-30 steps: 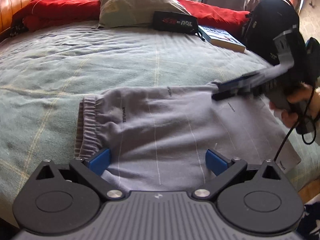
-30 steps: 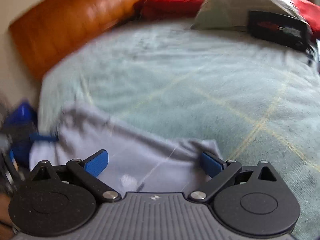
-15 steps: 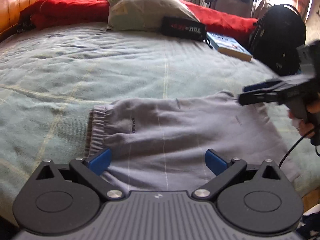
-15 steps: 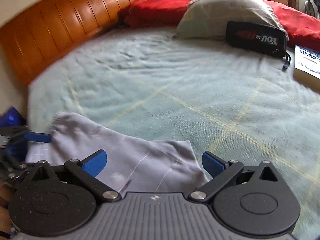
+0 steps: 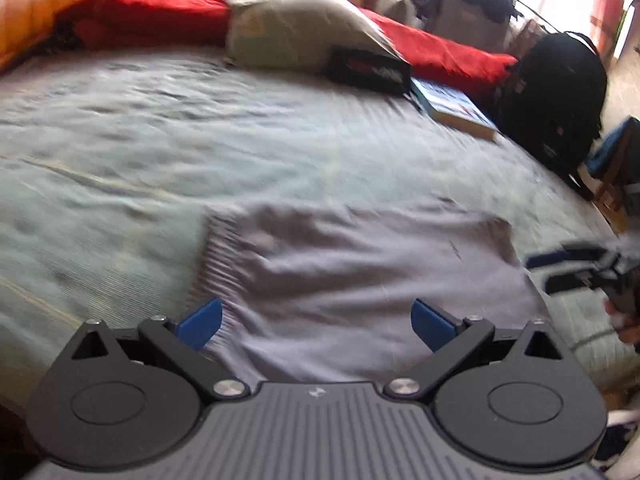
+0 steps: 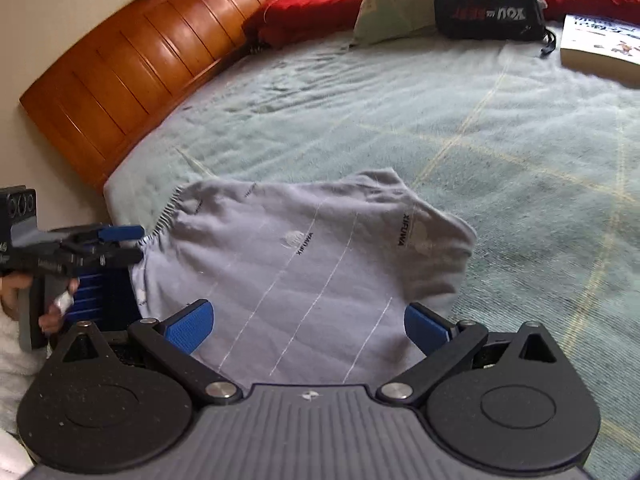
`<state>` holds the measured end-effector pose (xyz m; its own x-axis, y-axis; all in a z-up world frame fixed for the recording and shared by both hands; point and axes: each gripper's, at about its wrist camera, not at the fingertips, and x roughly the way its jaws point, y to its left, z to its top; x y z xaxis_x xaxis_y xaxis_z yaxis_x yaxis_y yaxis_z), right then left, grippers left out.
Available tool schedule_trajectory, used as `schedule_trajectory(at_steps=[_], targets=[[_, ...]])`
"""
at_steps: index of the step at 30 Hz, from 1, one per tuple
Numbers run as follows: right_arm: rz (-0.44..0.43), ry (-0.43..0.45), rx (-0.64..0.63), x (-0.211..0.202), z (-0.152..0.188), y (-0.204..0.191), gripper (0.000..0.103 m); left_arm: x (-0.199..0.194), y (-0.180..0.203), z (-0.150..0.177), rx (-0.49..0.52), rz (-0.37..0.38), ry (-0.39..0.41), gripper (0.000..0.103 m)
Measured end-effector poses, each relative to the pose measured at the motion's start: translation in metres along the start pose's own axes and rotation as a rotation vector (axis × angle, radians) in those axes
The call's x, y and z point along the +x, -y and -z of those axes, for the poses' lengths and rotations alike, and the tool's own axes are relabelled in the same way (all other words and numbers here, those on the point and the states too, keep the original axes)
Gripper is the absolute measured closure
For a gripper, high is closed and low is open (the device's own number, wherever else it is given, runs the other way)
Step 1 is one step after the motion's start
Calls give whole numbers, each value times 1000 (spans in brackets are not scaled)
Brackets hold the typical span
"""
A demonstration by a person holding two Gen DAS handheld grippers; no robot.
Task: Fold clothes
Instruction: 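Lift the right gripper away from the folded garment, then close the left gripper on the grey waistband while the right gripper grasps the garment edge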
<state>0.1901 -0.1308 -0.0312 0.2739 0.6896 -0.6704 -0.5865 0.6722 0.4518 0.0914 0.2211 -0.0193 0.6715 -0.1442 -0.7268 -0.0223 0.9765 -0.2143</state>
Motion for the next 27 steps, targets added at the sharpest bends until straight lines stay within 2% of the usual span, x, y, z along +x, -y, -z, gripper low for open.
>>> schedule_trajectory(at_steps=[3,6,11,15,22,25,27], targets=[[-16,11,27,-1,2,5,0,3,-30,-10,-100,-8,-45,5],[-20,10,68,-2,6,14,0,18,-59,-9,-234,77,-124,6],[-21,5,125,-1,12,29,0,43,-83,-6,-358,233,-194,6],[-43,9,144,-2,13,35,0,64,-79,-11,-346,293,-230,6],[-71,65,180,-12,14,38,0,97,-73,-39,-328,359,-238,5],[-64,95,207,-17,11,44,0,98,-73,-40,-334,375,-237,5],[-69,111,230,-21,10,49,0,93,-74,-34,-335,414,-246,5]])
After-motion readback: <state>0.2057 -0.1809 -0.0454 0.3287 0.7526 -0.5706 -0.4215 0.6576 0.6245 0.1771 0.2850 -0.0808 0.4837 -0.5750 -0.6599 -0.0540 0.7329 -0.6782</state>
